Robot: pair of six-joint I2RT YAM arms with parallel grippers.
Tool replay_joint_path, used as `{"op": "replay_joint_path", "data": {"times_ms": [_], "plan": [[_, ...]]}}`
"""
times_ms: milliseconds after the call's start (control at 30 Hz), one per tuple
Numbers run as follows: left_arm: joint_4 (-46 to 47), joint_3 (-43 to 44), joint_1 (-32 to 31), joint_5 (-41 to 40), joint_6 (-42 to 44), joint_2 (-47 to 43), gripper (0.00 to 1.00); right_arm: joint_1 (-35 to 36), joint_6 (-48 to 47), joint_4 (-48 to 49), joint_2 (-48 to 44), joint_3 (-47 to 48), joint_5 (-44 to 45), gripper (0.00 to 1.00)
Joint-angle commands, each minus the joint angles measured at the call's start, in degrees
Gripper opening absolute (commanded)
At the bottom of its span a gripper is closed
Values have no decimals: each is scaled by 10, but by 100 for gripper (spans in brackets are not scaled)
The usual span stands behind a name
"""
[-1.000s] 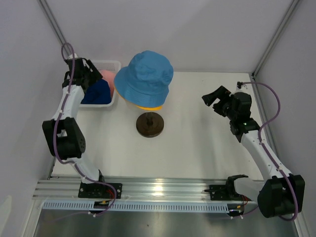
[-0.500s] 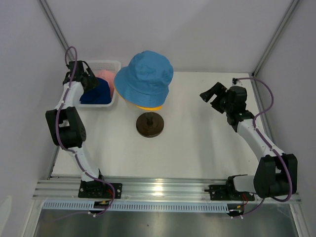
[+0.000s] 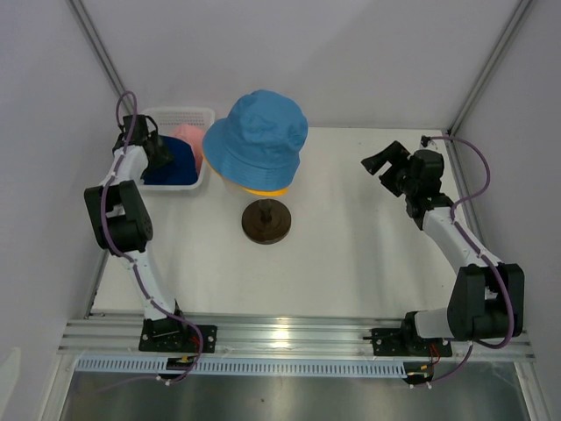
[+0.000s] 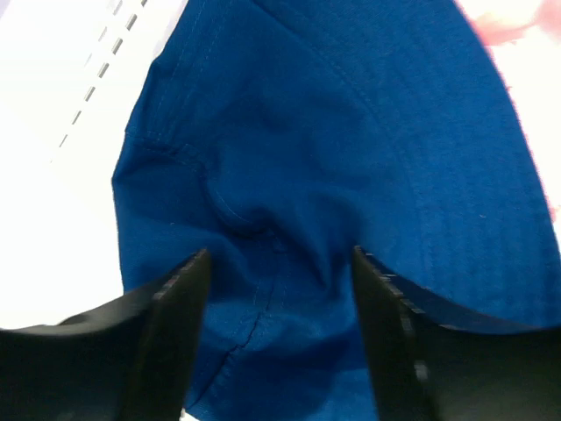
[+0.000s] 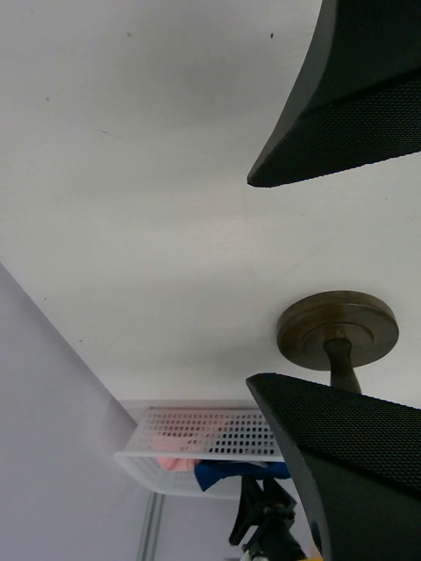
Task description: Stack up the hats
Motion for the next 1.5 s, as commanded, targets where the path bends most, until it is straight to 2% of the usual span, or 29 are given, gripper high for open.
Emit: {"op": "replay_joint_path", "data": {"times_ms": [0, 33, 67, 100, 133, 167, 200, 367, 600, 667, 833, 1100, 1233, 1467], "plan": [[9, 9, 0, 13, -4, 5, 65, -1, 20, 46, 4, 29, 18, 90], [10, 7, 1, 13, -5, 6, 60, -1, 22, 48, 6, 30, 20, 89], [10, 6, 1, 13, -5, 7, 49, -1, 24, 52, 8, 30, 19, 89], [9, 6, 3, 13, -5, 5, 43, -1, 28, 54, 10, 31, 16, 89], [7, 6, 3, 14, -4, 1, 32, -1, 29, 55, 12, 33, 13, 89], [7, 2, 2, 15, -5, -12, 5, -1, 29, 56, 13, 33, 9, 89], [8, -1, 3, 13, -6, -21, 1, -1, 29, 55, 14, 34, 3, 89], [13, -17, 3, 47, -3, -105, 1, -1, 31, 57, -1, 35, -13, 88], [-30, 24, -7, 169, 20, -246, 1, 2, 53, 119, -60, 41, -74, 89], [-52, 59, -15, 208, 26, -285, 1, 4, 53, 127, -75, 64, -96, 90], [-135, 162, -43, 219, 66, -344, 1, 22, 64, 143, -108, 92, -128, 91], [-205, 343, -57, 302, 62, -359, 1, 50, 130, 232, -113, 134, -146, 92], [-197, 378, -120, 335, 84, -378, 1, 100, 124, 227, -96, 197, -144, 92], [-163, 361, -288, 296, 116, -389, 1, 200, 72, 180, -46, 318, -137, 93]]}}
